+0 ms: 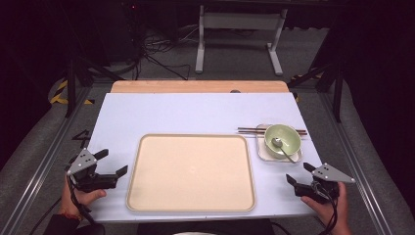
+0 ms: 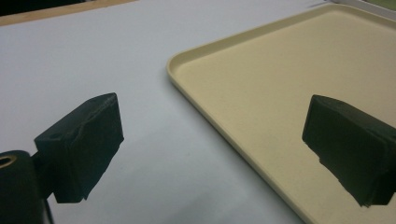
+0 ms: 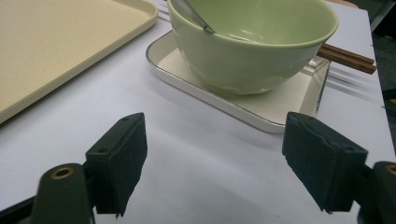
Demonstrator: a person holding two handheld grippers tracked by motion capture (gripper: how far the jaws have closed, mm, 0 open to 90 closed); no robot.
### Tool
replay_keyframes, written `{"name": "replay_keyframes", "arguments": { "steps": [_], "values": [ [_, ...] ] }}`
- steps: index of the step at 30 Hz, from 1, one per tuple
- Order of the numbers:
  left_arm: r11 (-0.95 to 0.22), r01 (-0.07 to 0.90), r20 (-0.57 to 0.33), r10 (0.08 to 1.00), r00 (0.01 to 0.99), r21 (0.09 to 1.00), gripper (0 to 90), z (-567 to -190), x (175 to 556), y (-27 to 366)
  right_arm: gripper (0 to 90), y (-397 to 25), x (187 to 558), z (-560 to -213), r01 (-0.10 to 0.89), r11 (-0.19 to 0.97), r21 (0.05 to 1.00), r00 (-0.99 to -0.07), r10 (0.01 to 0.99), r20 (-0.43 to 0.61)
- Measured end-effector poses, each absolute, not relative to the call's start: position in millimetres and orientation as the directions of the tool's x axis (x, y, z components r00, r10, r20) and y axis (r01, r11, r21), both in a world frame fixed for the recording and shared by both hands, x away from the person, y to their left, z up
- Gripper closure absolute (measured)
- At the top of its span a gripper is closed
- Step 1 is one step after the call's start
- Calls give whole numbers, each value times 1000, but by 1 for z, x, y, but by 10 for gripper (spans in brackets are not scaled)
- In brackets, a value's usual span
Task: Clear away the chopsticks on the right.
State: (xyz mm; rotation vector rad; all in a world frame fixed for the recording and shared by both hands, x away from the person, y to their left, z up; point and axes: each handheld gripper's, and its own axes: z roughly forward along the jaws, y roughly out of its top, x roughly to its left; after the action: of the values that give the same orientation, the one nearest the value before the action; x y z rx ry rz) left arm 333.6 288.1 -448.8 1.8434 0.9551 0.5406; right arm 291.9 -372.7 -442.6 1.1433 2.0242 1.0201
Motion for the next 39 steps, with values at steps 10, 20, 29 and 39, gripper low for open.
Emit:
{"name": "replay_keyframes", "arguments": {
  "steps": [10,20,29,39],
  "values": [
    [-313,366,22,786,618,876,95,-457,327,285,249,-368,296,-441,414,353,839,-460,877,-142],
    [-362,368,51,769,637,857,109,-461,328,278,283,-383,300,-438,421,295,858,-406,907,-113],
    [-383,363,66,760,646,849,115,-461,325,275,452,-399,299,-424,386,280,879,-361,923,-135],
    [-412,350,97,751,653,841,117,-461,323,269,629,-416,312,-409,380,264,887,-334,933,-134]
  ]
}}
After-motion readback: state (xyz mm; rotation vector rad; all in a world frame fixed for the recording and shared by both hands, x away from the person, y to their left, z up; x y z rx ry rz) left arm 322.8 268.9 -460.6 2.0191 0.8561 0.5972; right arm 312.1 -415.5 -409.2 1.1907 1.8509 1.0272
